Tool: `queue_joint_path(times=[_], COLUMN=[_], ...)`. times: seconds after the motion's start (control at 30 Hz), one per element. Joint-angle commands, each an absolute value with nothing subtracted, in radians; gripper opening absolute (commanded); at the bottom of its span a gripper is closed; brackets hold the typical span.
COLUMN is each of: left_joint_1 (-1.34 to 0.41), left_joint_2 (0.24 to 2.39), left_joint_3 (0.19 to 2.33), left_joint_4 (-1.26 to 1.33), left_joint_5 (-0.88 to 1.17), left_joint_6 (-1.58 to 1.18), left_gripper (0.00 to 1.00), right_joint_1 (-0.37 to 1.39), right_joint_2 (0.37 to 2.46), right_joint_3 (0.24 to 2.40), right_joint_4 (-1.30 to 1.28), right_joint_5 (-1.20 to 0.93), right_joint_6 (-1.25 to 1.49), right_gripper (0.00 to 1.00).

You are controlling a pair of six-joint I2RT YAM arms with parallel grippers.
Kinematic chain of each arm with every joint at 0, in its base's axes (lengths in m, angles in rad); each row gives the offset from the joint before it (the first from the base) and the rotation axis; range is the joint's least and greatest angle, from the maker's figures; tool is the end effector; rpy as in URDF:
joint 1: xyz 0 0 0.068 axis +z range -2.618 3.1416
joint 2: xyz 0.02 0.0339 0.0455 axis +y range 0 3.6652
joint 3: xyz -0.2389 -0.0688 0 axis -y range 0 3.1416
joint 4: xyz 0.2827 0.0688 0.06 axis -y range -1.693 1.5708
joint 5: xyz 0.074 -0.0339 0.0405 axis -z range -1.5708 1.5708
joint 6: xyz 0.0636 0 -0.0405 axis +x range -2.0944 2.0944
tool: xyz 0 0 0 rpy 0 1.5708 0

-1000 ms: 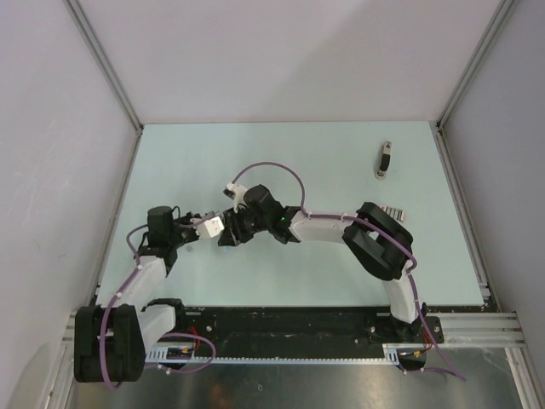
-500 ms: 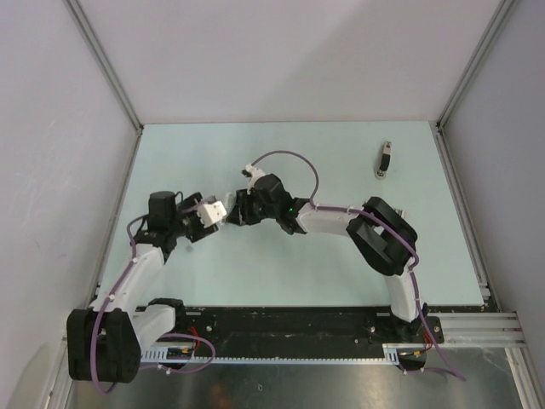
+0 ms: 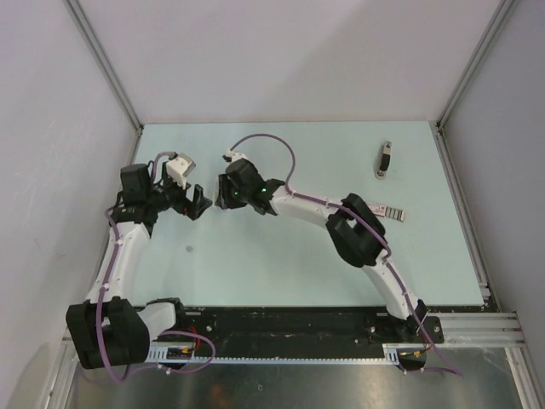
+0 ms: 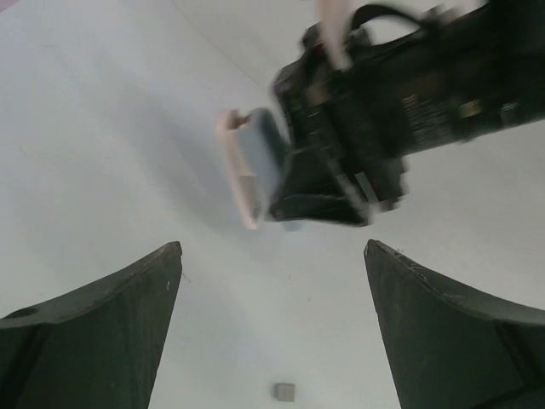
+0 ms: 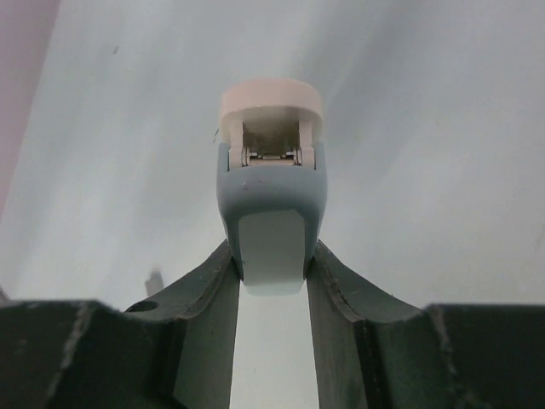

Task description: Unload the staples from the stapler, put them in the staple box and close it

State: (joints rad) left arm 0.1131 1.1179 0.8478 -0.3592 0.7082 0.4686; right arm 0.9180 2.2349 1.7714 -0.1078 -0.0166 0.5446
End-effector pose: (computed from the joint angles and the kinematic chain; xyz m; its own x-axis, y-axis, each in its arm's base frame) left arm 0.3055 -0.0069 0.2387 -0.3245 0.3084 -0.8942 0.6538 0.7563 0.0235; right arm 0.3409 0.4476 0.1545 -0.6968 -0.0585 -0.7149 -0.5165 0.7325 0.4435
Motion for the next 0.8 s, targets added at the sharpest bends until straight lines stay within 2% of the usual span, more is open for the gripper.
queue_joint_path(times=[0.0,0.23,0.33,0.53,0.77], left_joint_1=[0.120,0.123,0.123,0.123,0.123], left_joint_2=[1.070,1.048,1.038,1.028,1.031], left_joint_3=[0.875,0.851,0.838,0.807,0.792], left_joint_4=[-0.383,-0.383,-0.367,-0.324,-0.313], left_joint_5=[0.783,0.775,0.747,0.736,0.736], left_joint_6=[0.337,0.316,0.315,0.308,0.310], left_gripper=[0.94,0.95,0.98,0.98,0.99], right_joint_1=[0.941,0.948,0.948,0.941,0.924], right_joint_2=[2.383,2.596,2.617,2.616,2.598], right_joint_3=[2.029,2.404,2.437,2.440,2.442], right_joint_4=[-0.384,-0.642,-0.667,-0.652,-0.624], right_joint_5=[0.085,0.092,0.076,0.037,-0.015], right_joint_6=[0.521,0.553,0.564,0.583,0.605], right_gripper=[0.00,0.00,0.02,0.40,0.63])
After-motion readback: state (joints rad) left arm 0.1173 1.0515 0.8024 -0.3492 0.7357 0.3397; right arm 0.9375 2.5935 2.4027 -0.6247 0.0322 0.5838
